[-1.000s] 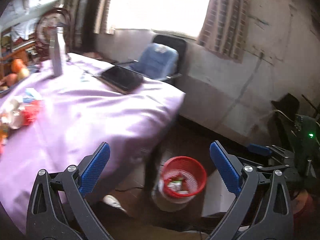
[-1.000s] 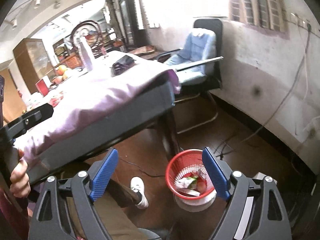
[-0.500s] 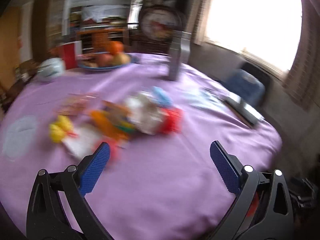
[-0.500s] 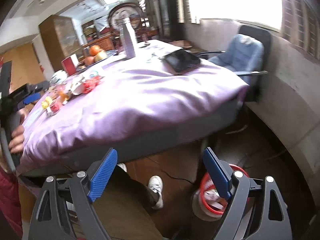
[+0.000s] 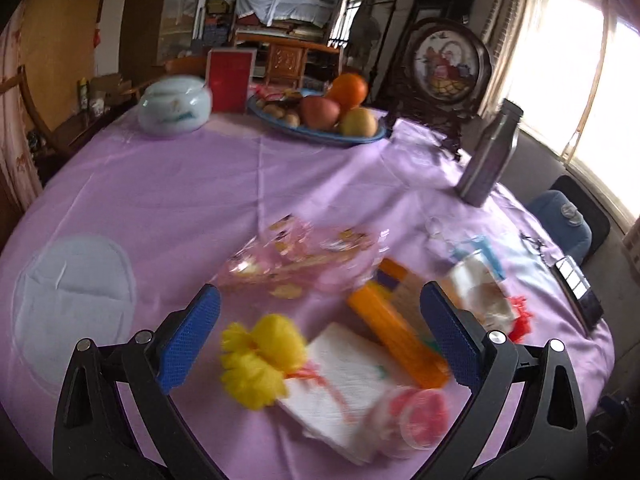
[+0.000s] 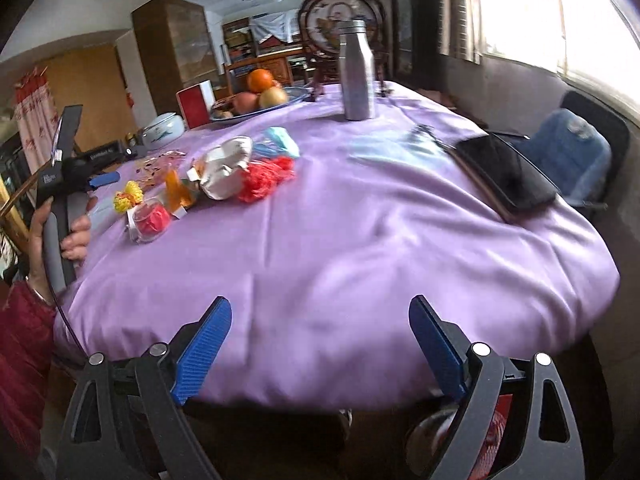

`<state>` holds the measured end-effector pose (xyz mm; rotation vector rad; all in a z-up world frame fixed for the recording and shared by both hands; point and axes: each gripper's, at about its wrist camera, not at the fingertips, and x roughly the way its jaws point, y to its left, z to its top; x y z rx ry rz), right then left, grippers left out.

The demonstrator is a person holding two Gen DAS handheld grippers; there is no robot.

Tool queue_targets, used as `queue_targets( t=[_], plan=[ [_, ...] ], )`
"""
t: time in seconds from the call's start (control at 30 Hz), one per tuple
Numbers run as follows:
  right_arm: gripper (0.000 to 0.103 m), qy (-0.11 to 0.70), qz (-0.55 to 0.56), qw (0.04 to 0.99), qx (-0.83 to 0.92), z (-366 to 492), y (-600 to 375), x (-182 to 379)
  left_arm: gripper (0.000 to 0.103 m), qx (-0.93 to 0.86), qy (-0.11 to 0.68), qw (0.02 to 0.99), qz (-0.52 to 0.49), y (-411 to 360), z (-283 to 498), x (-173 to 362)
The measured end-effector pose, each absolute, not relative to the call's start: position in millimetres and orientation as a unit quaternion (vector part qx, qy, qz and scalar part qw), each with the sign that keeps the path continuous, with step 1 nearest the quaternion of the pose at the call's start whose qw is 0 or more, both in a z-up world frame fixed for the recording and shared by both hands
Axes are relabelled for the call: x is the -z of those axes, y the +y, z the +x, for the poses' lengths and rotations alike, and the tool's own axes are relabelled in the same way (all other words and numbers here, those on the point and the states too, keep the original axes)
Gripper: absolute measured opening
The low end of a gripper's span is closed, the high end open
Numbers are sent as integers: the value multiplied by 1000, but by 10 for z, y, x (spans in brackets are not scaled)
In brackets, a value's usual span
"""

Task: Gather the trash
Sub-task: 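Move both open tools back over the table, then grasp the yellow yarn tassel with the left tool while the right tool grasps the paper cup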

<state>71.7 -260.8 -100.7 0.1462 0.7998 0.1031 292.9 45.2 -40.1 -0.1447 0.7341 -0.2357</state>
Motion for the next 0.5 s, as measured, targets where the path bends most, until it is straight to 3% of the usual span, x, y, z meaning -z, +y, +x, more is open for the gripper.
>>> queue_targets(
  t=[0.1,0.3,0.43,0.5],
  plan=[
    [89,385,52,919,-71,974,-2377,970,96,134,362,916,-111,569,2942,406],
    [88,381,15,920,-87,1572,-2006,915,96,108,386,912,-91,525,2974,480],
    [73,402,53,910,-89,1915,-1997,925,96,91,393,912,-82,532,3002,494],
    [71,403,66,906,-106,1990,-1955,916,96,89,389,911,-102,624,2994,469]
  ],
)
